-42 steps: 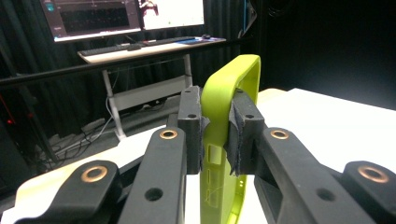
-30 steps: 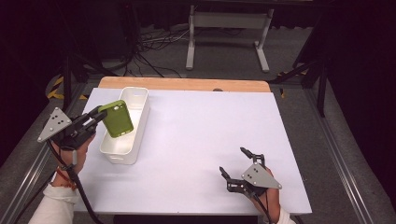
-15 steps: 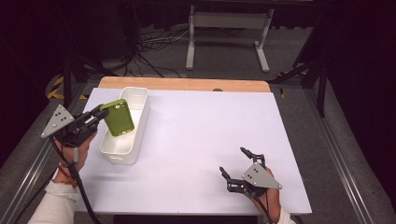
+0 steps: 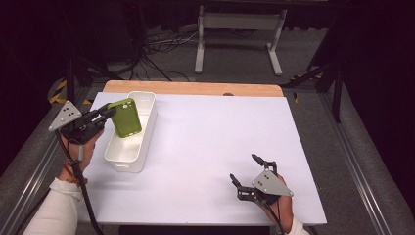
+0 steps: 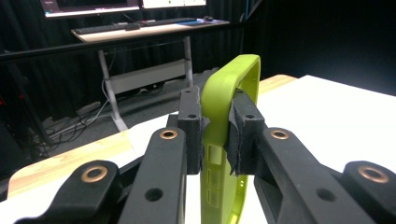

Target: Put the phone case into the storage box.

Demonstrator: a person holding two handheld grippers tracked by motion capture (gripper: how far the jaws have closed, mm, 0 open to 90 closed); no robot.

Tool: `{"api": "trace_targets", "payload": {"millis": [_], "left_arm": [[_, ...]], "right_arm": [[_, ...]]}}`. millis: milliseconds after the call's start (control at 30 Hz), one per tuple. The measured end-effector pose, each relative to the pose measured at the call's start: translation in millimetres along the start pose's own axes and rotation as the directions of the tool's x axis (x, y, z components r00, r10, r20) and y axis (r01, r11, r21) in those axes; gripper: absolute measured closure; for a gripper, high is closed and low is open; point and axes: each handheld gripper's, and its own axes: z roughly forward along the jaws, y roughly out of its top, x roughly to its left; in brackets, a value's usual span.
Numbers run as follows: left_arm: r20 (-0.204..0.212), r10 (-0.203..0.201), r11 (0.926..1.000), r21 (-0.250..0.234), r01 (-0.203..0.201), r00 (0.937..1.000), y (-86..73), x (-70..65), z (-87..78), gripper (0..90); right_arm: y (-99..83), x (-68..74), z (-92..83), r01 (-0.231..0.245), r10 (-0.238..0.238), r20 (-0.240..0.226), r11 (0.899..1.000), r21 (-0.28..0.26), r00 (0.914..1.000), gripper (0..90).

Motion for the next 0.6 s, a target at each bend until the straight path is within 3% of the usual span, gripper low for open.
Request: {"api": "trace_targets", "payload": {"millis": [200, 333, 600], "left_arm": [[0.008, 0.000, 1.0000, -0.003, 0.000, 1.0000, 4.1, 6.9, 8.6, 77.8], [0.021, -0.012, 0.9996, 0.024, 0.012, 0.9997, 7.5, 11.9, 20.6, 77.8], [0.026, 0.016, 0.9988, 0.045, -0.017, 0.9995, 22.1, 20.2, 40.1, 77.8]], "right_arm": [[0.1, -1.3, 0.8, -0.006, 0.006, 0.003, 1.000, 0.003, 1.0000, 11.8], [0.1, -0.9, 2.9, -0.005, 0.005, 0.000, 1.000, 0.013, 1.0000, 11.8], [-0.4, -1.1, 4.1, -0.008, 0.008, -0.003, 1.000, 0.018, 1.0000, 11.7]]}}
